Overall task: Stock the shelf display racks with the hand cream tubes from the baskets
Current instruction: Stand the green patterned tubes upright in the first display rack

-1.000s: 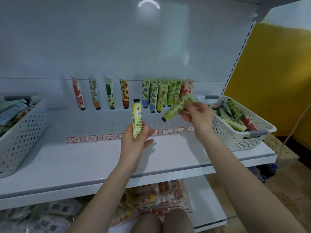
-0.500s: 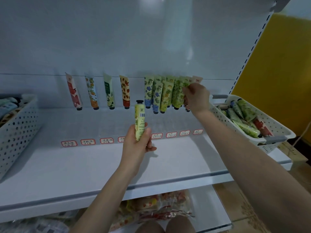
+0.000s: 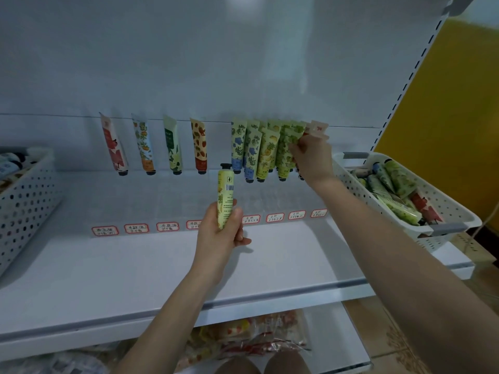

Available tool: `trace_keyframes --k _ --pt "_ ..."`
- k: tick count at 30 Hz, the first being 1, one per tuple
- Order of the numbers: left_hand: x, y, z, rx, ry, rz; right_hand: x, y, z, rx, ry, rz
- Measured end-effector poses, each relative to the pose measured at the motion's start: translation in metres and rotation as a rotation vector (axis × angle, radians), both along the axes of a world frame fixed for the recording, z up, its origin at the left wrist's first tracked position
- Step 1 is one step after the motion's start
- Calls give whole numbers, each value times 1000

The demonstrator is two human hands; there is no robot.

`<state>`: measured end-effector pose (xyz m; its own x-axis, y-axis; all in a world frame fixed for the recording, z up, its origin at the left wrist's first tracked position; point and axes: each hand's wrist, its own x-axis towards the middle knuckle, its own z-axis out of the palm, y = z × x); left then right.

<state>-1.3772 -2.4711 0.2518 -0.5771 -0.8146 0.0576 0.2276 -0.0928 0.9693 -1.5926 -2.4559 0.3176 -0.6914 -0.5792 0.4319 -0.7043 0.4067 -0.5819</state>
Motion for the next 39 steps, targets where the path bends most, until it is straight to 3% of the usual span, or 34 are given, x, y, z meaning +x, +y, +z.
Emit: trace_keyframes --k 23,26,30,32,34,36,39 --pt "7 3 10 -40 -21 -11 10 9 7 23 -72 1" --pt "8 4 15 28 8 -30 13 16 10 24 -77 -31" --pt "12 7 23 22 -4 -44 29 35 19 -159 -83 -113" --pt "15 9 25 -91 -41 -26 41 46 19 -298 -171 -53" --pt "19 11 24 -211 -63 -19 59 57 21 -363 -398 116" --pt "22 12 25 -289 -82 -22 79 66 23 -271 -612 290" --pt "27 15 27 -391 -128 -29 99 75 22 -163 -721 422"
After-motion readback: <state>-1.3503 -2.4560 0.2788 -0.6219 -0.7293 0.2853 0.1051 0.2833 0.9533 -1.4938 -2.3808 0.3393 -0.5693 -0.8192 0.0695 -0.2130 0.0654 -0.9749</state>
